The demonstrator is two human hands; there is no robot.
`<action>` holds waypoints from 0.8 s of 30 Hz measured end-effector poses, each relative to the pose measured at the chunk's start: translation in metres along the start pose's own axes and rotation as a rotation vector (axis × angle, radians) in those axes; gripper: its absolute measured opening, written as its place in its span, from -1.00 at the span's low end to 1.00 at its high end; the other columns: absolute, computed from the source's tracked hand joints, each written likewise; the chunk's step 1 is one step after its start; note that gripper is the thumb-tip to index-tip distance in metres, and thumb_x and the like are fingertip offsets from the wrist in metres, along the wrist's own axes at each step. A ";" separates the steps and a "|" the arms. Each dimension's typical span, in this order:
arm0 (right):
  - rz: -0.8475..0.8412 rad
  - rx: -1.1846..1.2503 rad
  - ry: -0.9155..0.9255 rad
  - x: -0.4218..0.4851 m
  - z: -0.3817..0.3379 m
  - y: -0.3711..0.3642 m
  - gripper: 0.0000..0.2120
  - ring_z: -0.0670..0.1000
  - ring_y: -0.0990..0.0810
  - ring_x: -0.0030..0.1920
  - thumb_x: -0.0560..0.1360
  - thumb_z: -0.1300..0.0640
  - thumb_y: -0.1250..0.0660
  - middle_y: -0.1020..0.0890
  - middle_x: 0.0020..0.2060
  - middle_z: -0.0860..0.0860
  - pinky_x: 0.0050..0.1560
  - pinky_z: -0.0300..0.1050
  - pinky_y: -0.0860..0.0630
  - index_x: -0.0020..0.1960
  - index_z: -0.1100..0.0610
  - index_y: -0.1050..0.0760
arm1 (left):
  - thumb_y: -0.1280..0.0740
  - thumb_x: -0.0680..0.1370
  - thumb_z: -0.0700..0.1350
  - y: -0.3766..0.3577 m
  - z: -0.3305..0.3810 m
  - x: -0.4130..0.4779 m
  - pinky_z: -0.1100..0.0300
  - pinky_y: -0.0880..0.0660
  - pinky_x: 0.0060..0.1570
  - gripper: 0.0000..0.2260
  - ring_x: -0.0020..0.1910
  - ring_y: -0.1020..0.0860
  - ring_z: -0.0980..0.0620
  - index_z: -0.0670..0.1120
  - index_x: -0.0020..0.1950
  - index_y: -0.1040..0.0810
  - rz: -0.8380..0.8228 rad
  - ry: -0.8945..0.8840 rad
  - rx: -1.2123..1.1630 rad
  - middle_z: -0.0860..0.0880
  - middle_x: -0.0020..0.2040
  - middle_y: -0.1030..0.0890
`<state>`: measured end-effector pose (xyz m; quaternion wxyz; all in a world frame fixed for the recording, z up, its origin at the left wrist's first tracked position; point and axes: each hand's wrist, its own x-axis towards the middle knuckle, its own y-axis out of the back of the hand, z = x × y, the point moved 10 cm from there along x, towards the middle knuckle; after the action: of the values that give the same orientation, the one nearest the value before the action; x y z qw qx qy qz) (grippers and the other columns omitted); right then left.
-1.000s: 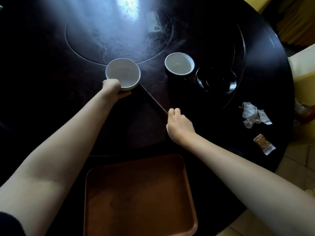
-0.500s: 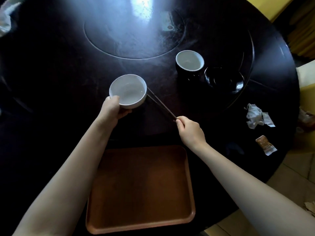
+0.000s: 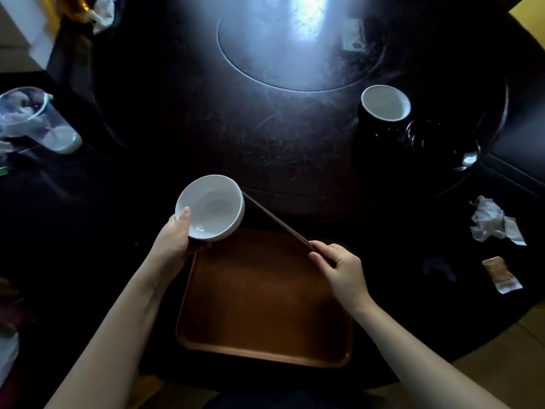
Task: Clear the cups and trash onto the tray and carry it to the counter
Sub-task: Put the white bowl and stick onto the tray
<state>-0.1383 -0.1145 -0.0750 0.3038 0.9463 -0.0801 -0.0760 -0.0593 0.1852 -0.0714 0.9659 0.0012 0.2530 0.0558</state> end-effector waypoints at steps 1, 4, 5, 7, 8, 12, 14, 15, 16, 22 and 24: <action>-0.009 -0.045 0.025 -0.001 -0.001 -0.002 -0.75 -0.02 -0.59 -0.18 0.46 0.15 -0.38 -0.62 -0.21 0.04 -0.13 -0.21 -0.48 0.13 0.12 -0.59 | -0.04 0.63 -0.01 0.006 -0.005 -0.005 0.30 -0.56 -0.43 -0.79 -0.20 -0.54 0.04 -0.06 0.14 -0.38 0.022 0.007 -0.002 -0.02 -0.12 -0.55; -0.045 -0.190 0.121 -0.002 -0.004 -0.007 -0.76 0.03 -0.60 -0.14 0.46 0.14 -0.39 -0.63 -0.19 0.06 -0.11 -0.07 -0.52 0.12 0.10 -0.59 | -0.02 0.63 -0.02 0.027 -0.022 -0.021 0.26 -0.55 -0.35 -0.78 -0.15 -0.55 0.09 -0.04 0.15 -0.38 0.073 0.035 0.044 -0.02 -0.08 -0.56; -0.064 -0.237 0.151 -0.003 -0.004 -0.010 -0.76 0.03 -0.60 -0.12 0.45 0.13 -0.39 -0.63 -0.18 0.06 -0.10 -0.08 -0.53 0.12 0.09 -0.60 | -0.02 0.63 -0.01 0.033 -0.028 -0.026 0.22 -0.54 -0.30 -0.77 -0.13 -0.55 0.07 -0.04 0.16 -0.39 0.077 0.044 0.064 -0.02 -0.08 -0.56; -0.104 -0.332 0.195 -0.006 -0.005 -0.016 -0.77 0.02 -0.59 -0.11 0.45 0.12 -0.39 -0.64 -0.17 0.03 -0.13 -0.10 -0.55 0.11 0.08 -0.61 | -0.01 0.63 0.00 0.043 -0.039 -0.035 0.15 -0.51 -0.21 -0.73 -0.08 -0.56 0.02 -0.06 0.20 -0.39 0.069 0.056 0.100 -0.04 -0.06 -0.57; -0.112 -0.376 0.220 -0.007 -0.006 -0.018 -0.77 0.02 -0.59 -0.12 0.44 0.12 -0.40 -0.63 -0.19 0.02 -0.16 -0.10 -0.56 0.10 0.08 -0.61 | -0.01 0.63 -0.01 0.046 -0.045 -0.039 0.15 -0.50 -0.19 -0.73 -0.08 -0.56 0.02 -0.07 0.21 -0.39 0.065 0.060 0.125 -0.06 -0.05 -0.57; -0.048 -0.509 0.330 0.001 -0.021 -0.017 -0.79 0.05 -0.57 -0.26 0.37 0.19 -0.47 -0.61 -0.28 0.04 -0.29 -0.04 -0.59 0.02 0.11 -0.63 | -0.02 0.63 -0.01 0.048 -0.070 -0.050 0.07 -0.49 -0.02 -0.69 0.00 -0.55 -0.05 -0.11 0.24 -0.41 0.050 0.095 0.267 -0.13 0.04 -0.57; -0.025 -0.535 0.325 0.007 -0.023 -0.018 -0.79 0.09 -0.58 -0.24 0.36 0.21 -0.48 -0.61 -0.24 0.09 -0.25 0.00 -0.58 0.00 0.13 -0.64 | -0.02 0.62 0.00 0.040 -0.080 -0.054 0.00 -0.47 0.08 -0.65 0.05 -0.54 -0.09 -0.15 0.26 -0.41 0.018 0.112 0.302 -0.15 0.07 -0.57; -0.013 -0.541 0.311 0.009 -0.023 -0.018 -0.79 0.12 -0.58 -0.21 0.36 0.22 -0.47 -0.62 -0.21 0.11 -0.22 0.02 -0.58 -0.01 0.14 -0.64 | -0.02 0.62 0.01 0.037 -0.083 -0.055 0.01 -0.47 0.05 -0.64 0.04 -0.54 -0.09 -0.15 0.26 -0.41 0.013 0.118 0.311 -0.15 0.06 -0.57; 0.003 -0.550 0.299 0.010 -0.022 -0.018 -0.80 0.14 -0.58 -0.18 0.36 0.22 -0.47 -0.62 -0.19 0.12 -0.17 0.04 -0.58 -0.02 0.15 -0.64 | -0.02 0.62 0.02 0.034 -0.087 -0.056 0.03 -0.48 -0.02 -0.64 0.02 -0.54 -0.09 -0.15 0.26 -0.41 0.013 0.126 0.321 -0.15 0.05 -0.57; 0.042 -0.471 0.186 0.013 -0.017 -0.022 -0.86 0.16 -0.54 -0.08 0.37 0.23 -0.45 -0.58 -0.16 0.13 -0.05 0.07 -0.52 -0.07 0.19 -0.64 | -0.05 0.60 0.06 0.023 -0.097 -0.052 -0.04 -0.51 0.05 -0.62 0.06 -0.53 -0.12 -0.15 0.28 -0.37 0.059 0.170 0.370 -0.16 0.09 -0.54; 0.017 -0.372 0.121 0.016 -0.012 -0.026 -0.84 0.12 -0.53 -0.04 0.41 0.24 -0.41 -0.56 -0.13 0.13 0.02 0.01 -0.51 -0.01 0.22 -0.60 | -0.05 0.60 0.06 0.021 -0.095 -0.049 0.00 -0.46 0.08 -0.60 0.06 -0.49 -0.10 -0.16 0.31 -0.35 0.098 0.161 0.419 -0.13 0.08 -0.50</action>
<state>-0.1179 -0.0903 -0.0822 0.4783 0.8760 -0.0544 -0.0299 -0.1500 0.1984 -0.1293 0.9173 0.2097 0.3351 0.0489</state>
